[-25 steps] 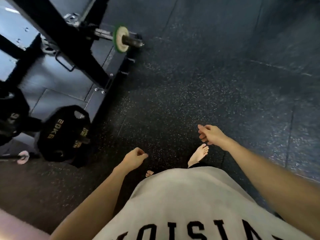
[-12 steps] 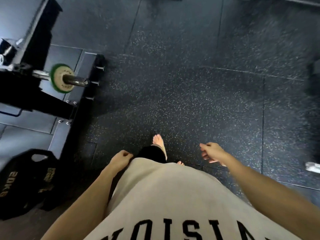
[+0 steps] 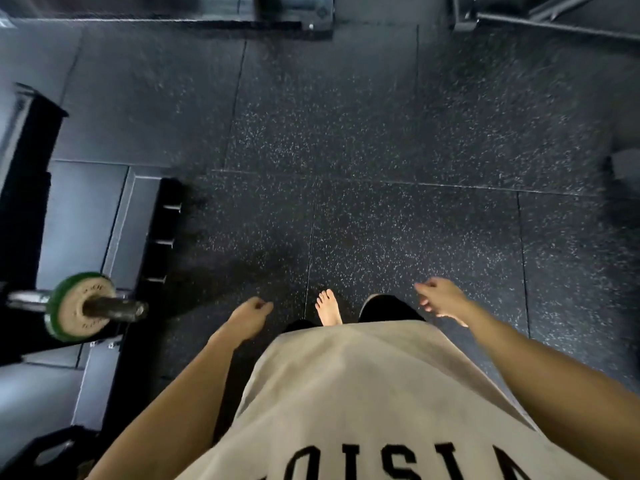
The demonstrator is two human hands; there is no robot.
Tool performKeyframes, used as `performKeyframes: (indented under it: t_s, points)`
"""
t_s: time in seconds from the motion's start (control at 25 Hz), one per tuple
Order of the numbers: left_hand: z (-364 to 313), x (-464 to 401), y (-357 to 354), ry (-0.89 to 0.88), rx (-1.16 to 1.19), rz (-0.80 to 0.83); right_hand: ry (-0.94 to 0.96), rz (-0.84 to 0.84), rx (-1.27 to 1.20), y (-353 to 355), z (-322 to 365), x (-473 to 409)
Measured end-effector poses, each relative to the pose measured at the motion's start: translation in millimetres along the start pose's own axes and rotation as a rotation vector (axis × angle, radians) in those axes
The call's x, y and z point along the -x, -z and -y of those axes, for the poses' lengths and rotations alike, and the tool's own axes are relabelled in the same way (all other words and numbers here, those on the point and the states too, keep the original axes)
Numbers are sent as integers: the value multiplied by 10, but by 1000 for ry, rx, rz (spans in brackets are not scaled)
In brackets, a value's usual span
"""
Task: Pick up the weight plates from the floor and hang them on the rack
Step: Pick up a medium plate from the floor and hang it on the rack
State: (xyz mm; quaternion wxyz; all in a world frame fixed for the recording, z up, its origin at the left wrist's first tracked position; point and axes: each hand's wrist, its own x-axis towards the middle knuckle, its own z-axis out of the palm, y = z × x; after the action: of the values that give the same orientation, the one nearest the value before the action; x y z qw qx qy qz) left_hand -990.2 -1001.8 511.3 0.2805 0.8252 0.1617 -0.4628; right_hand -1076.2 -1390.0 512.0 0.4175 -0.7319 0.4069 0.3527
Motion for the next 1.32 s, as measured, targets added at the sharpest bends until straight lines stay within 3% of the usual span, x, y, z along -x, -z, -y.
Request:
performKeyframes:
  t_s: [0.32, 0.72, 0.92, 1.32]
  points:
    - [-1856, -1315, 1213, -14, 37, -43, 26, 36, 18, 939, 1881, -1294]
    - [-2980, -2329, 2135, 227, 431, -162, 114, 116, 349, 1948, 4768, -2707]
    - [-3408, -3099, 2942, 283, 612, -140, 179, 145, 470, 1915, 6319, -3384]
    - [-4015, -4112, 5624, 267, 819, -291, 316, 220, 619, 1124, 9655, -4057]
